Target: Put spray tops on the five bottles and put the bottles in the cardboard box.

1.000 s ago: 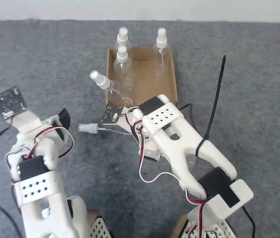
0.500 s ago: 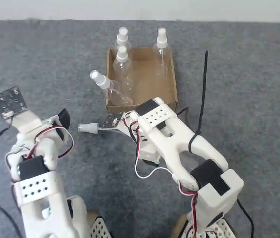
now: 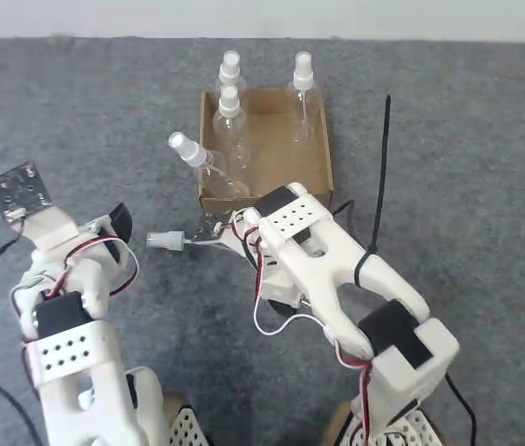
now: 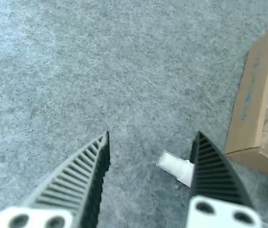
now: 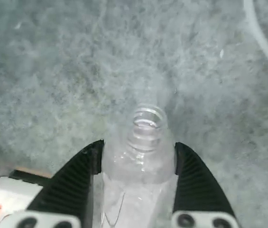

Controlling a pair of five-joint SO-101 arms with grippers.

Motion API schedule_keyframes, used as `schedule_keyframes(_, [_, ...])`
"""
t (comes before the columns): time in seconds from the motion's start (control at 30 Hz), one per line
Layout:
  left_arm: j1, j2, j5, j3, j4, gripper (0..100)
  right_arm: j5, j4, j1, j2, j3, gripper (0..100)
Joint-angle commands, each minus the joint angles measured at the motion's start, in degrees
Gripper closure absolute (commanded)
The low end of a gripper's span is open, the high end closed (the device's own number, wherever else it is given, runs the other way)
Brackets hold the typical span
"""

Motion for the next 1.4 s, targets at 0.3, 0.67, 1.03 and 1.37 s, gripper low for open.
schedule_keyframes(0.3, [0.2,-1.7,0.6,-0.6,-1.8,74,-12.8,10.4,-0.2,-29.7,-0.6,92.2])
schedule_keyframes(0.67, [0.3,-1.2,0.7,-5.5,6.6,74,-27.2,8.2,0.0,-45.4,4.7,92.0])
schedule_keyframes(1.03, [10.3,-1.1,13.0,-7.0,10.3,74,-36.4,-6.5,8.5,-53.8,19.4,92.3])
schedule_keyframes(1.37, [10.8,-1.1,18.8,-6.6,9.6,74,-40.0,-15.3,13.4,-53.8,24.4,92.3])
